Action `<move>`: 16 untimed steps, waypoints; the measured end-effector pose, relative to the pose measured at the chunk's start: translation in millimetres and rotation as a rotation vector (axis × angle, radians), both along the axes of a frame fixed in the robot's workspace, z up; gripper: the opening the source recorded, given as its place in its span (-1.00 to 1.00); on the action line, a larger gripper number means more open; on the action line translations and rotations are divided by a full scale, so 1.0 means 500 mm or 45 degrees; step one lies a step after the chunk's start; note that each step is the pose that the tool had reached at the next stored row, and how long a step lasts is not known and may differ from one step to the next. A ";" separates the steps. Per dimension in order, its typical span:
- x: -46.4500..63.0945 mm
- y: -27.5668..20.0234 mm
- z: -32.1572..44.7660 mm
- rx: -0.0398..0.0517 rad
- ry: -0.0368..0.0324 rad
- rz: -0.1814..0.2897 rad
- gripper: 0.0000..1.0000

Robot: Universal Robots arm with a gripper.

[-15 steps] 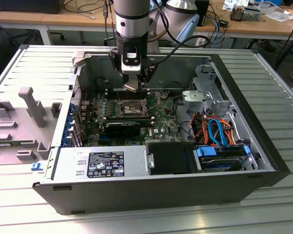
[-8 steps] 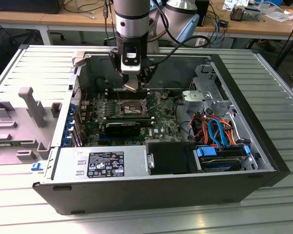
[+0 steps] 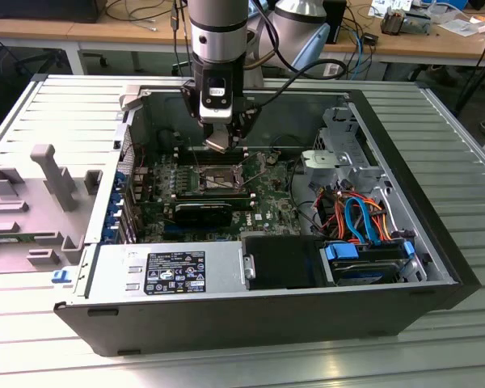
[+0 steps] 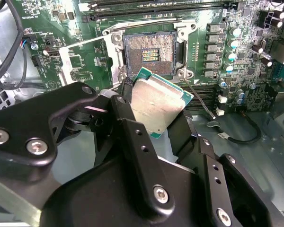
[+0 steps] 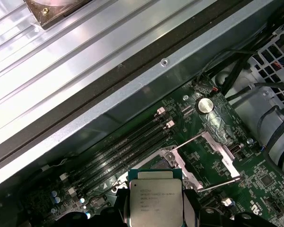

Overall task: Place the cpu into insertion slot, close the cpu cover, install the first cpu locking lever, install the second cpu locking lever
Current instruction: 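Place the cpu into insertion slot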

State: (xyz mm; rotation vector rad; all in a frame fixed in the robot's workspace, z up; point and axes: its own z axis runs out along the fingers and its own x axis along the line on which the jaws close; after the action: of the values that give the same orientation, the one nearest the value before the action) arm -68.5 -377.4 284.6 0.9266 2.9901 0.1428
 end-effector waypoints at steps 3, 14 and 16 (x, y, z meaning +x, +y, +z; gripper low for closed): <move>0.000 0.0000 0.000 0.000 0.0000 -0.006 0.09; 0.000 0.0000 0.000 0.000 0.0000 -0.020 0.09; 0.000 0.0000 0.000 0.000 0.0000 -0.023 0.09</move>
State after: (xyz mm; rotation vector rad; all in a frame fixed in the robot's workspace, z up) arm -68.5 -377.4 284.6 0.9530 2.9810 0.1426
